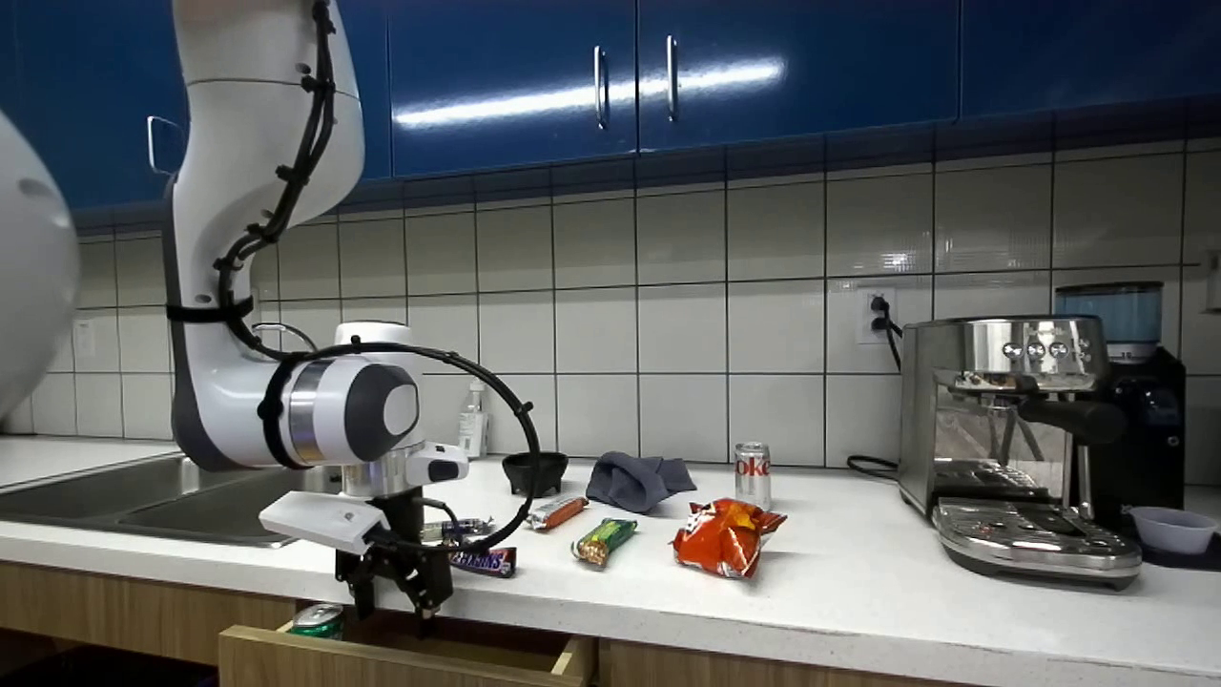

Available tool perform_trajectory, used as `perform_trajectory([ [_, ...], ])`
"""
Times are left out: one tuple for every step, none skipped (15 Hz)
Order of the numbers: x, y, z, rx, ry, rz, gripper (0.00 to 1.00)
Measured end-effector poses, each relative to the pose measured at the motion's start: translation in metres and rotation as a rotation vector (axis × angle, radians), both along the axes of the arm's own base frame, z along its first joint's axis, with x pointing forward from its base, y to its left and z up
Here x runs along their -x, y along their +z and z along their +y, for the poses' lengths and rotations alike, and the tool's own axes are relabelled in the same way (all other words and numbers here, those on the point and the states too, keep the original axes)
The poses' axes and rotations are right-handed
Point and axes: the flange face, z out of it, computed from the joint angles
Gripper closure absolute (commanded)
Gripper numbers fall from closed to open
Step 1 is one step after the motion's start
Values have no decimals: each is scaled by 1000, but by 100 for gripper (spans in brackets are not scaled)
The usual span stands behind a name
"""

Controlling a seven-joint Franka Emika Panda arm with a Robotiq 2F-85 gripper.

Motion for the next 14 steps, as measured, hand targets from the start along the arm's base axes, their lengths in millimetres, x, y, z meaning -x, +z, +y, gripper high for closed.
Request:
perform_trajectory([
  [-1,-2,-2,-10,18,3,0],
  [-3,-4,-3,-19,37,6,0],
  [-4,-6,-5,-28,56,9,0],
  [-6,-8,-7,-34,75,12,0],
  [-7,-11,-8,-40,96,15,0],
  [-8,-13,-9,-43,114,18,0],
  [-10,-16,-10,-46,131,21,0],
  [-11,-19,-11,-47,145,24,0],
  [-11,-21,-12,-47,158,27,0],
  [-11,-24,-11,-46,168,30,0],
  [-11,-26,-11,-46,178,34,0],
  [-10,-27,-10,-46,187,38,0],
  [-9,-28,-9,-45,197,41,0],
  [-7,-29,-6,-45,206,45,0],
])
